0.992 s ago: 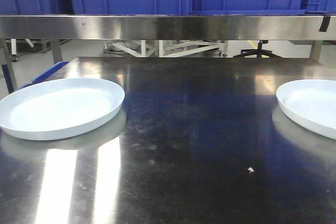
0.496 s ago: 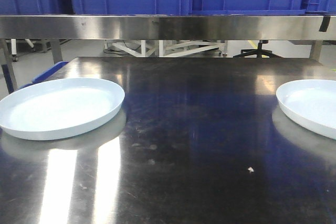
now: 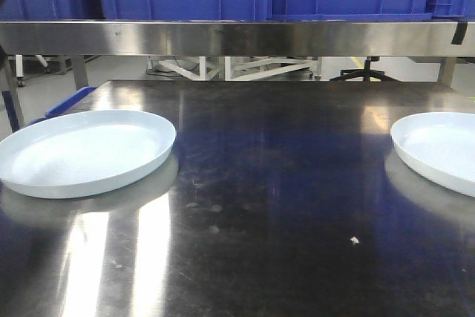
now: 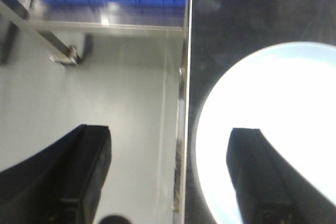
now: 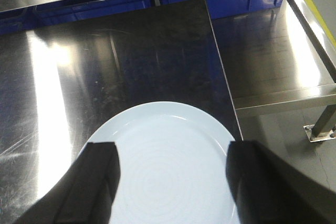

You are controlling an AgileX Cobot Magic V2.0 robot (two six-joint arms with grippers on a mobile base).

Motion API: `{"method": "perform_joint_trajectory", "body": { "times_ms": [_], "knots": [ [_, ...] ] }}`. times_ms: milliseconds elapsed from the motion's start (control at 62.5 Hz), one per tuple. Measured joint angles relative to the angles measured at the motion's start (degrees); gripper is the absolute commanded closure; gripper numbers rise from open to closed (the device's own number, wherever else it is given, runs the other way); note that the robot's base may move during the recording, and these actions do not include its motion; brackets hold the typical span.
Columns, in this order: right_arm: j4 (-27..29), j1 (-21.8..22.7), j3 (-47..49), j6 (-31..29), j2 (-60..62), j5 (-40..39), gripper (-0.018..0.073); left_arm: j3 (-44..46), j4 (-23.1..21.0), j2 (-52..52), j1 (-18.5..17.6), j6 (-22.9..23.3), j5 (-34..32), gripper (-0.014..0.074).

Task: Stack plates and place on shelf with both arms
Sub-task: 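Lower the left gripper and grasp the rim of the nearer white plate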

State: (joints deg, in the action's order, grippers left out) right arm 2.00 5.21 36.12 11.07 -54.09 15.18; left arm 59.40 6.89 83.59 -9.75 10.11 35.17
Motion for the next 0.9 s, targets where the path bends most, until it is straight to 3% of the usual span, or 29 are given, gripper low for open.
{"method": "perform_joint_trajectory", "body": {
  "times_ms": [672, 768, 864, 896],
  "knots": [
    [0.0, 0.0, 0.0, 0.0, 0.0, 0.4, 0.0017, 0.5, -3.2, 16.1, 0.0, 0.2, -8.1, 0.0118],
    [0.0, 0.0, 0.0, 0.0, 0.0, 0.6, 0.0017, 0.8, -3.7, 16.7, -0.1, 0.3, -9.1, 0.0259],
    [0.0, 0.0, 0.0, 0.0, 0.0, 0.7, 0.0017, 0.9, -4.2, 17.0, -0.4, 0.5, -9.8, 0.0535],
    [0.0, 0.0, 0.0, 0.0, 0.0, 0.8, 0.0017, 0.9, -4.2, 17.0, -0.5, 0.5, -9.9, 0.0500]
  ]
}}
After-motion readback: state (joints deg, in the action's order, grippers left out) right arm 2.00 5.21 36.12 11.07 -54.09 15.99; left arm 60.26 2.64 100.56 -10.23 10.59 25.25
